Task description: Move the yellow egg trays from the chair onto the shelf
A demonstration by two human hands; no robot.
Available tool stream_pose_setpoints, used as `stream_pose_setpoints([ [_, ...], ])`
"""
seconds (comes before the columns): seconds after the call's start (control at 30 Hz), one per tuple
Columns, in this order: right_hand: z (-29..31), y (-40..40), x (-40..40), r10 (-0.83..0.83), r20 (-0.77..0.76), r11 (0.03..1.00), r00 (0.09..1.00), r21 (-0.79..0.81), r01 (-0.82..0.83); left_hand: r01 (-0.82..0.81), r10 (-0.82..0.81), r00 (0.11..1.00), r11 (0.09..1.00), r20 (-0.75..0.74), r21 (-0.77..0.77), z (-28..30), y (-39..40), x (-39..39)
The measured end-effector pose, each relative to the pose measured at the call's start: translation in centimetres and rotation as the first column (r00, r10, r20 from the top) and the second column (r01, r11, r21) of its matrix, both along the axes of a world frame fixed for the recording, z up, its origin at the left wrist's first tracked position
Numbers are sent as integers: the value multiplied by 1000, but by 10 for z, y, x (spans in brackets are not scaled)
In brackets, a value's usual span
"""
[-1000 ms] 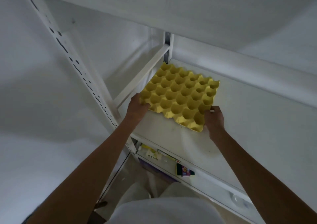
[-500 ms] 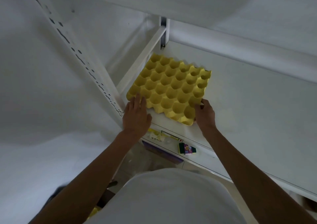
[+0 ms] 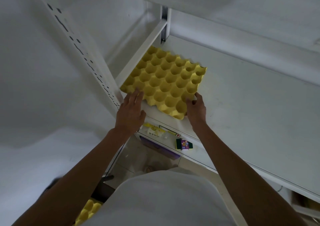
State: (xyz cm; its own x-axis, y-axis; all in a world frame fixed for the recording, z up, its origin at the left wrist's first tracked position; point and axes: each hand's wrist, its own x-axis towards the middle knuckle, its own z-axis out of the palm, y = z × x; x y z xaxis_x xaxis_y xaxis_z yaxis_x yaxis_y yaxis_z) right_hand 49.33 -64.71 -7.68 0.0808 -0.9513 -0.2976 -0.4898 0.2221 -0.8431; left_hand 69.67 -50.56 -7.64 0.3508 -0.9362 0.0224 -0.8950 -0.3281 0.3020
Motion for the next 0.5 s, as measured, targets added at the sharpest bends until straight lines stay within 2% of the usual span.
stream_pose_setpoints([
  [0.17,3,5,17,77,-60,997,995,17,-76,-66,66,997,998,-27,0,-2,0,8],
  [0.3,2,13,21,117,-54,992,992,45,-114,4,-6,999,999,37,36,-2,2,18],
  [0.5,4,6,17,144,-124,990,982,15,-143,23,-25,1000,995,17,95,-3,3,20],
])
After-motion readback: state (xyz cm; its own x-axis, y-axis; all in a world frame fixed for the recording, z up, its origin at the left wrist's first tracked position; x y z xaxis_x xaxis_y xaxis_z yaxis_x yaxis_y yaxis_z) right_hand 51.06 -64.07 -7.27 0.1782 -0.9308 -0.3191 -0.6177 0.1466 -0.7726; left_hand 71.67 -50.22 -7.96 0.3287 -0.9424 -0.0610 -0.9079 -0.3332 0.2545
